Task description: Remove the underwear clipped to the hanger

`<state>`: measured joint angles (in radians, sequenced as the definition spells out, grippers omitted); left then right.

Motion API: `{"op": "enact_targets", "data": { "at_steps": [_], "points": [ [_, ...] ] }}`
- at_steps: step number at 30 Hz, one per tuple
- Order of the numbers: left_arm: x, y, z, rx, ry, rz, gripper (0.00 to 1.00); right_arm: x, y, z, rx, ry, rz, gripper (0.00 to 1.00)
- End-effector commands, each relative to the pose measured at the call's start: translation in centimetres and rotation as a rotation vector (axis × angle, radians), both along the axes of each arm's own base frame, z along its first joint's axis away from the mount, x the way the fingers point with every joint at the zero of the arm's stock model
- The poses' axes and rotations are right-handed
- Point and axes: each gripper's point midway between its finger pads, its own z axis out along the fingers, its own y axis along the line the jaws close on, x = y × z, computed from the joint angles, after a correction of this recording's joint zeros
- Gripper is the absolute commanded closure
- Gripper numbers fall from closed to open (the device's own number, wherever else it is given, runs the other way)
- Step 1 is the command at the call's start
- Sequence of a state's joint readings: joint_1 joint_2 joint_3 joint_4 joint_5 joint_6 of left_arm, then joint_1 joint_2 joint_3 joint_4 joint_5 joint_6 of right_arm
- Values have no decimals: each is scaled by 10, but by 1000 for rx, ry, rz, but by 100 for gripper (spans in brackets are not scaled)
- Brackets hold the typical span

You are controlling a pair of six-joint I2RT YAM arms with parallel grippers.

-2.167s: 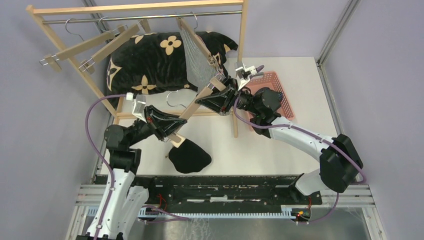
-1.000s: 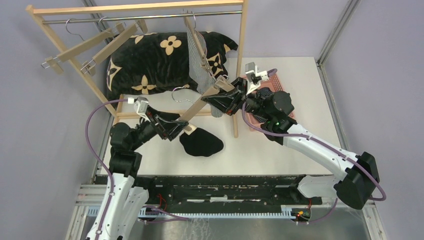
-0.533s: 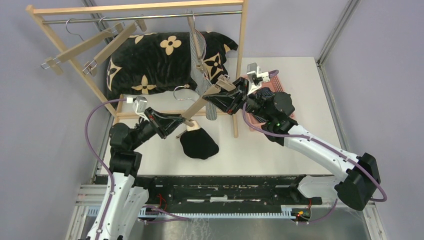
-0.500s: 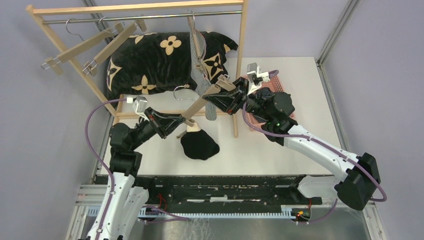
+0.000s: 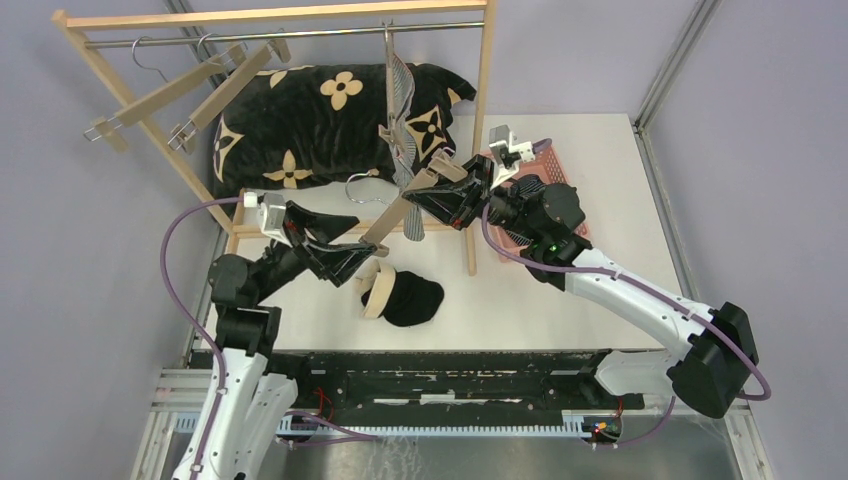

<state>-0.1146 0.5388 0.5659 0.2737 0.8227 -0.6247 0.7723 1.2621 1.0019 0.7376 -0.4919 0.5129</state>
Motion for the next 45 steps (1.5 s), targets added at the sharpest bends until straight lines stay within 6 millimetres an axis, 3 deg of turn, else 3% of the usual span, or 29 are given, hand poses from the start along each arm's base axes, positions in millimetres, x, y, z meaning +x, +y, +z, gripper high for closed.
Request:
{"op": "enact_targets", "data": {
  "at_steps": [1, 8, 12, 15, 24, 28, 31, 33, 34, 36, 37, 38, 42, 45],
  "points": [
    [-11, -2, 33, -2, -133, -32, 0, -10, -3, 26, 67, -36, 32, 99],
    [-9, -7, 20, 9, -107, -76, 15, -12, -2, 32, 91, -22, 58, 99],
    [-9, -8, 17, 15, -104, -81, 17, -16, -3, 37, 105, -22, 80, 99],
    [-8, -9, 11, 22, -82, -97, 27, -18, -4, 41, 114, -26, 86, 99],
    [-9, -12, -2, 29, -43, -130, 29, -20, -7, 53, 147, -41, 84, 99],
    [-10, -12, -1, 29, -50, -128, 42, -20, -5, 56, 164, -35, 103, 99],
    [-10, -11, 1, 28, -61, -117, 62, -20, -3, 54, 164, -28, 113, 99],
    [-9, -10, 1, 25, -64, -111, 66, -20, -1, 52, 156, -24, 123, 99],
    [-10, -10, 3, 23, -68, -109, 64, -20, -1, 51, 153, -23, 125, 99],
    [-11, -10, 6, 21, -76, -107, 48, -20, 0, 48, 140, -19, 125, 99],
    [-11, -10, 6, 20, -79, -104, 34, -19, 1, 46, 132, -18, 123, 99],
    [-11, -9, 8, 18, -82, -102, 29, -19, 1, 44, 124, -16, 123, 99],
    [-14, -10, 11, 16, -88, -108, 22, -20, 2, 41, 110, -14, 125, 99],
    [-13, -10, 10, 17, -80, -113, 23, -19, 1, 41, 111, -13, 121, 99]
  ]
}}
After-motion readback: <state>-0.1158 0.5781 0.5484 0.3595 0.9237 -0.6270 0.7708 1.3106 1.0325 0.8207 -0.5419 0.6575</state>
